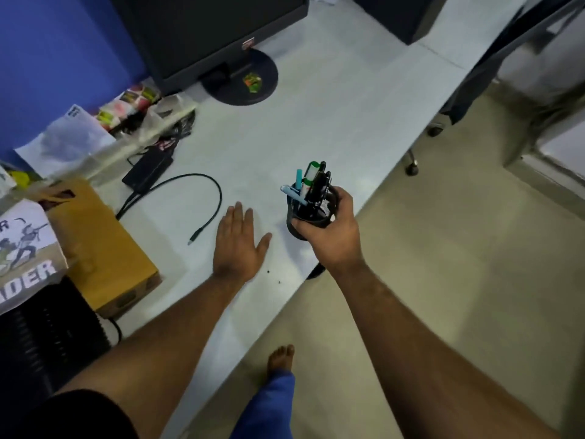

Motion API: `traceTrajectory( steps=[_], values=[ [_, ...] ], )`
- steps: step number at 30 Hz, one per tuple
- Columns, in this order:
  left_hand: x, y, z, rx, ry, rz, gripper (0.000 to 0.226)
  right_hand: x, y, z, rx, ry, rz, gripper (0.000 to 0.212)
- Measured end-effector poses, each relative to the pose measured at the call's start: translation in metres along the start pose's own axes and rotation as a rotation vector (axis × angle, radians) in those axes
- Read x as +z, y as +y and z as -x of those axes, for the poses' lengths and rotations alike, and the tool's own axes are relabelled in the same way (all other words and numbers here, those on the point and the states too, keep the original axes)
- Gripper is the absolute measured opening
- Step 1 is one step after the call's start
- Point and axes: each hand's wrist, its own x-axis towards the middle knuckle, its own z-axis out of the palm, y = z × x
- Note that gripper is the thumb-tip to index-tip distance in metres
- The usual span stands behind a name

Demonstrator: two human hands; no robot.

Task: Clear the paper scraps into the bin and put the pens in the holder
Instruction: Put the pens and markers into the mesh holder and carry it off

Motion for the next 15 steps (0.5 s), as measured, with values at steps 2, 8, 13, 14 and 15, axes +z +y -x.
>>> traceTrajectory(
  steps=[2, 8, 13, 14, 15],
  values=[
    [0.009, -0.001, 0.005, 0.031, 0.041, -0.032, 0.072, 0.02, -0.004, -0.018, -0.006, -0.015, 0.017, 0.076],
    [0.018, -0.003, 0.003, 0.067, 0.196, -0.044, 0.07, 0.073, -0.011, -0.068, -0.051, -0.031, 0.071, 0.078],
    [0.018, -0.004, 0.001, 0.028, 0.226, 0.013, 0.071, 0.102, -0.005, -0.082, -0.06, -0.074, 0.083, 0.076],
    [0.017, -0.005, 0.001, 0.021, 0.217, 0.013, 0.071, 0.106, -0.003, -0.082, -0.05, -0.078, 0.085, 0.076],
    [0.017, -0.006, 0.0, 0.021, 0.217, 0.012, 0.071, 0.107, -0.001, -0.082, -0.045, -0.077, 0.075, 0.076]
  ],
)
